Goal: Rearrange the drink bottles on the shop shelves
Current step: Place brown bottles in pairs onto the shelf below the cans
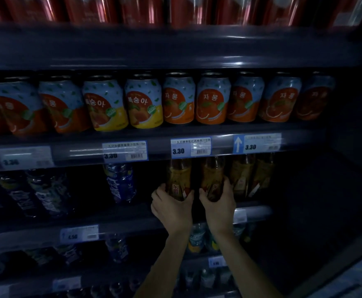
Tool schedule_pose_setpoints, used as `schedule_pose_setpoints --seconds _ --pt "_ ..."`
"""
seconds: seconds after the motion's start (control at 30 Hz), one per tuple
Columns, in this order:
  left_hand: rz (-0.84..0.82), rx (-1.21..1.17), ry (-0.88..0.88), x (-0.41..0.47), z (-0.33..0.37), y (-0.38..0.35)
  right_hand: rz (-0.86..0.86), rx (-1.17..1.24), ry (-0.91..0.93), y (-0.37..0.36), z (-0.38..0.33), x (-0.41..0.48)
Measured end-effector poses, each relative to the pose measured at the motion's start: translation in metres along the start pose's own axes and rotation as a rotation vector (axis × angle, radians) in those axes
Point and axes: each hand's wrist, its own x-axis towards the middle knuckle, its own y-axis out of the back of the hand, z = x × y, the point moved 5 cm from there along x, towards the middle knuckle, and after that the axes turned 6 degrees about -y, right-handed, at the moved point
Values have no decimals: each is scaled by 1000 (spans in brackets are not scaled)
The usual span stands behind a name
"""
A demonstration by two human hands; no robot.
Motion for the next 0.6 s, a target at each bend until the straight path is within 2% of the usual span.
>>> schedule_pose_setpoints --seconds 0.1,0.3,0.6 --pt "-37 -11 -18 -4 -4 2 10 -24 0 1 1 -5" --pt "-129 12 -72 -2 -18 11 137 -83 -18 5 8 -17" --pt "-47 33 -86 -3 -13 4 128 -129 -17 -5 6 -13"
